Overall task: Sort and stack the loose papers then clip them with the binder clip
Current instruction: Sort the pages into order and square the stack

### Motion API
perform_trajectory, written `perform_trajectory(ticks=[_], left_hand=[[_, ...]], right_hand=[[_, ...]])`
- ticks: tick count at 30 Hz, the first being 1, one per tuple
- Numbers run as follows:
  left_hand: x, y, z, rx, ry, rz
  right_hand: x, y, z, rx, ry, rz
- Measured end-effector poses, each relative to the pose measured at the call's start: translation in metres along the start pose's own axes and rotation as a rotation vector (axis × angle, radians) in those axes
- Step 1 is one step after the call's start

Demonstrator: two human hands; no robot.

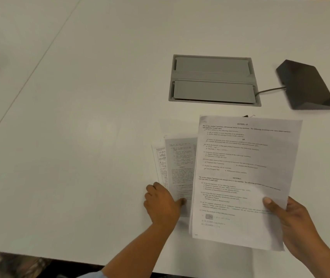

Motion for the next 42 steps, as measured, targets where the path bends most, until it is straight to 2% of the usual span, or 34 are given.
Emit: perform_trajectory(ticks=[8,13,19,23,32,42], left_hand=[[0.005,-0.013,-0.001,-0.115,0.489,0.078],[-0.001,-0.014,0.006,-0.09,0.546,0.0],[0.0,-0.02,0.013,-0.028,0.61,0.125],[-0.006,-0.022,0.022,0.003,0.728,0.144],[-0.068,-0.014,0.058,-0.029,1.002,0.0],[-0.133,0.003,0.069,-0.006,1.244,-0.061]], right_hand=[[0.014,0.008,0.005,-0.04,0.017,-0.004],[0.016,0.01,0.011,-0.064,0.016,-0.001],[0.012,0.01,0.011,-0.064,-0.02,0.009],[0.01,0.011,0.013,-0.048,-0.031,0.011],[0.001,0.008,0.019,-0.052,-0.043,-0.036],[-0.009,0.011,0.019,-0.016,-0.019,-0.079]])
Point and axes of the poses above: each hand's wrist, its own y-axis away from the middle knuckle, its own x-axis out of the palm, z = x × y, the point moved 3 cm from there along -y, towards the middle knuckle, and after that the axes turned 4 degrees about -y, right-handed, at the moved point
